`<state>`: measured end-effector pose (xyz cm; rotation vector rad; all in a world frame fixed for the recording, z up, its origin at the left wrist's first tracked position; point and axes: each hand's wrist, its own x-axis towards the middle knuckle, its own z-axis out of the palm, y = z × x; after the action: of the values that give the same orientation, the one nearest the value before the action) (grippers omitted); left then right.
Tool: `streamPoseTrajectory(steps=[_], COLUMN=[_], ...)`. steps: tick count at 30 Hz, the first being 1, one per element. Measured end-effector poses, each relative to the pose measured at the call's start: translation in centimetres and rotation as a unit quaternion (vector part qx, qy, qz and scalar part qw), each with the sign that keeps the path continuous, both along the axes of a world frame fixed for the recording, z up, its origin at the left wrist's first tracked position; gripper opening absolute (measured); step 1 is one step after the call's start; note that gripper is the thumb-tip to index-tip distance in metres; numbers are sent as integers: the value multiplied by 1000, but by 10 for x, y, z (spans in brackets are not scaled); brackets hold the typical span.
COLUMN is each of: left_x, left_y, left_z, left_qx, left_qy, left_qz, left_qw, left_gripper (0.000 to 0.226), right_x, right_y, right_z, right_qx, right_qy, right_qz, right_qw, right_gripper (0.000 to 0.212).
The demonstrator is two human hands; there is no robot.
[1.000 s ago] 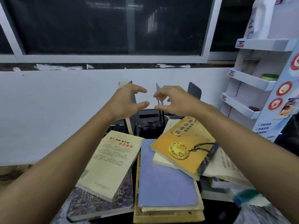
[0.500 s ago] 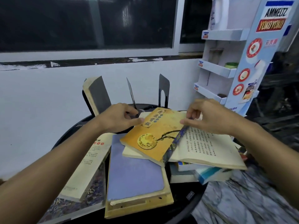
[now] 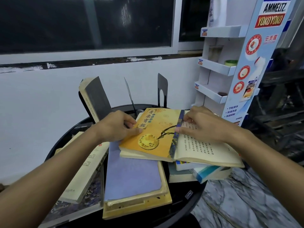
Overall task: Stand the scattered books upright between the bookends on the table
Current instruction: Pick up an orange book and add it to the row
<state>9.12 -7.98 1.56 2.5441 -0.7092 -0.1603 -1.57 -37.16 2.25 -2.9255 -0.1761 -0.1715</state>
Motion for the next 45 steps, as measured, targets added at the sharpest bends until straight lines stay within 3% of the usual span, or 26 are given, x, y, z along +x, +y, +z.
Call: streamPoseTrajectory(steps=[3, 7, 12, 15, 21, 28, 33, 37, 42, 45], left_x=[-4, -9, 2, 13, 37, 48, 44, 38, 32, 29], left_y=[3, 8, 13, 11, 3, 6, 6, 7, 6, 7], left_z=[-2, -5, -6, -8, -13, -21, -16, -4, 19, 28], left_qx=[-8, -25, -42, -36, -30, -86, -141, -208, -273, -297], left_qy=[0, 8, 20, 0, 56, 66, 41, 33, -30, -64], left_qz=[11, 14, 4, 10, -4, -24, -32, -23, -3, -8], left_qw=[1000, 1000, 999, 999, 998, 994, 989, 977, 961, 953], left_gripper=[50, 41, 32, 42, 62, 48, 52, 42, 50, 55], right_x=[11, 36, 56, 67, 87, 91, 90, 85, 72, 60], right_y=[3, -2, -5, -8, -13, -16, -18, -14, 3, 15], right_z=[1, -1, 2, 1, 1, -1, 3, 19, 47, 60], right_qx=[-8, -18, -26, -12, 7, 59, 88, 131, 195, 285], right_qy=[5, 21, 36, 39, 84, 71, 21, -54, -145, -156], right_qz=[13, 11, 13, -4, -23, -6, 8, 21, 40, 59], right_qw=[1000, 1000, 999, 999, 996, 996, 996, 990, 969, 944], right_gripper=[23, 60, 80, 85, 89, 78, 75, 74, 67, 64])
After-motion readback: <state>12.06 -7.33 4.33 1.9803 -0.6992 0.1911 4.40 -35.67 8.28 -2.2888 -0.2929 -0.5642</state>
